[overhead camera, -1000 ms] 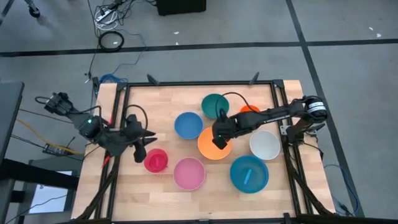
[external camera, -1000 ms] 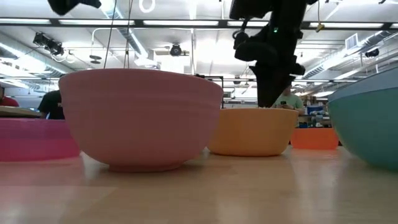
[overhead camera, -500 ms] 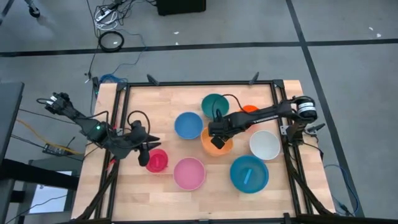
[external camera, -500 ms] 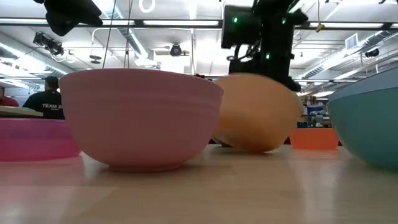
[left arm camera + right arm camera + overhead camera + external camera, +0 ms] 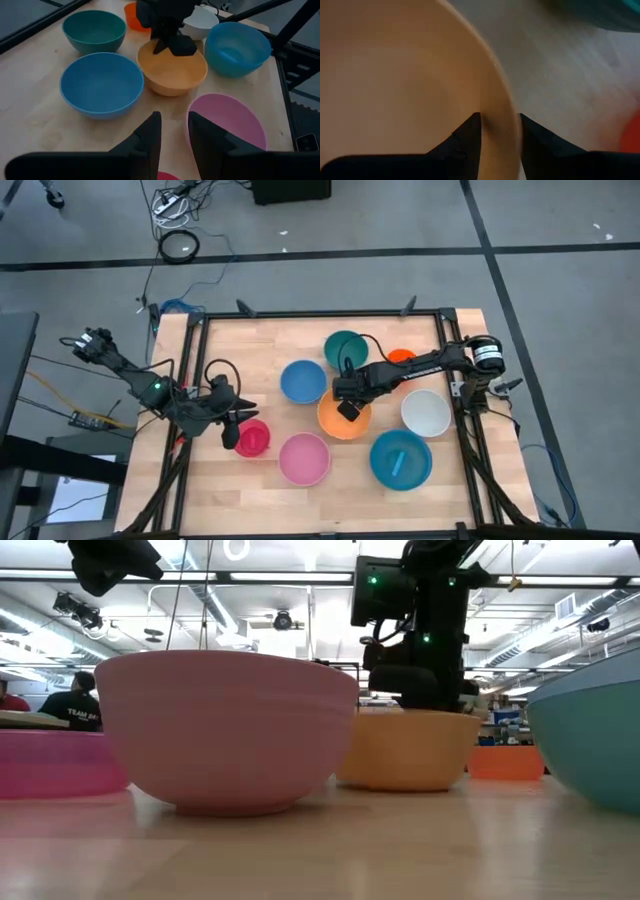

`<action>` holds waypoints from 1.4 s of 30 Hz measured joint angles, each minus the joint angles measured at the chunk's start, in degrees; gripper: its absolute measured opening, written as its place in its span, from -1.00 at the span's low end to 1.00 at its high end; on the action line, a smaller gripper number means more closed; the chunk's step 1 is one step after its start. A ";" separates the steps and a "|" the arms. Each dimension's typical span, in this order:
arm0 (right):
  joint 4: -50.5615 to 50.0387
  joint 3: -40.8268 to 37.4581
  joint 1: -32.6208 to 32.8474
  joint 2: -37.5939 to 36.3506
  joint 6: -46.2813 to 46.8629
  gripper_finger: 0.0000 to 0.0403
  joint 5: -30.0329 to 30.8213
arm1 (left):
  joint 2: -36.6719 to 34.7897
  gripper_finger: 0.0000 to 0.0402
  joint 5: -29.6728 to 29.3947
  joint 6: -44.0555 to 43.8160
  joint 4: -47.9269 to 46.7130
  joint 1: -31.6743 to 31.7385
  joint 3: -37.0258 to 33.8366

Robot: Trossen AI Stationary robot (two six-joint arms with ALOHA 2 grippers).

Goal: Nest bowls inside each other
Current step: Stack the orange bowl on top of the light blue

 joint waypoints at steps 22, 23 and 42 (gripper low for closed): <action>-12.05 -0.07 9.15 -22.41 3.79 -1.00 1.42 | 0.02 -0.47 -1.29 0.02 -0.97 0.00 0.02; -13.43 -0.07 11.28 -24.94 5.86 -1.00 0.71 | 0.02 -0.47 -1.29 0.01 -0.89 0.00 0.02; -24.81 -0.02 36.26 -26.82 34.78 -0.73 -0.45 | 9.34 -0.47 -1.29 6.09 11.53 1.44 0.07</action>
